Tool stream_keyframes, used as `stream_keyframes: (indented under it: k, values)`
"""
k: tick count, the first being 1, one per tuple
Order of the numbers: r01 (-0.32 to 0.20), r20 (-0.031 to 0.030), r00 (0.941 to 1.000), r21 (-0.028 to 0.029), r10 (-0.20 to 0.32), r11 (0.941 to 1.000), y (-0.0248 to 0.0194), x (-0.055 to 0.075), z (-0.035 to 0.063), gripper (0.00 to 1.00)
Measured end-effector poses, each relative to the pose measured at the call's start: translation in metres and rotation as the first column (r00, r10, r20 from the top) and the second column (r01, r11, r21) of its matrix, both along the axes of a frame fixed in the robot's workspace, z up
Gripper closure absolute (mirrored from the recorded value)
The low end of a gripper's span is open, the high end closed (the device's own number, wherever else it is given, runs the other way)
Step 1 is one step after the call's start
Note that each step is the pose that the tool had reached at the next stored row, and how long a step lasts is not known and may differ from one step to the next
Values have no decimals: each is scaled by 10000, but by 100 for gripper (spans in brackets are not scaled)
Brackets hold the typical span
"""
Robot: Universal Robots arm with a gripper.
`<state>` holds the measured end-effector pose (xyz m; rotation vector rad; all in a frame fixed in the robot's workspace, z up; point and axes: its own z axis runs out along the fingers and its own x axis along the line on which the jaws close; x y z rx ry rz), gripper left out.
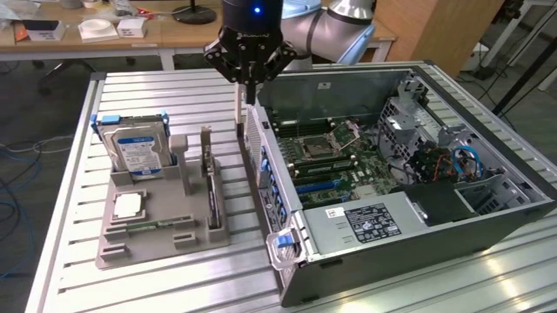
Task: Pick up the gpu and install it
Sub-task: 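Reach for the gpu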
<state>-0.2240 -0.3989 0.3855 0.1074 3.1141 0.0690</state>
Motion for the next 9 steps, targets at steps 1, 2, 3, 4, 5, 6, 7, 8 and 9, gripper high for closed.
stream_keyframes:
  k: [1,2,3,4,5,6,7,8,9]
  values:
    - [-4,1,10000,0,4,10000,0,-27,-2,89]
    - [-8,0,10000,0,8,10000,0,-53,-4,89]
    - [-11,0,10000,0,11,10000,0,-79,-6,89]
    - [-16,0,10000,0,16,10000,0,-104,-8,89]
    - [-20,1,10000,0,20,10000,0,-129,-10,89]
    - [-24,1,10000,0,24,10000,0,-150,-11,89]
    - [-27,1,10000,0,27,10000,0,-170,-13,89]
    - [-31,0,10000,0,31,10000,0,-190,-14,89]
    - [-35,0,10000,0,35,10000,0,-211,-16,89]
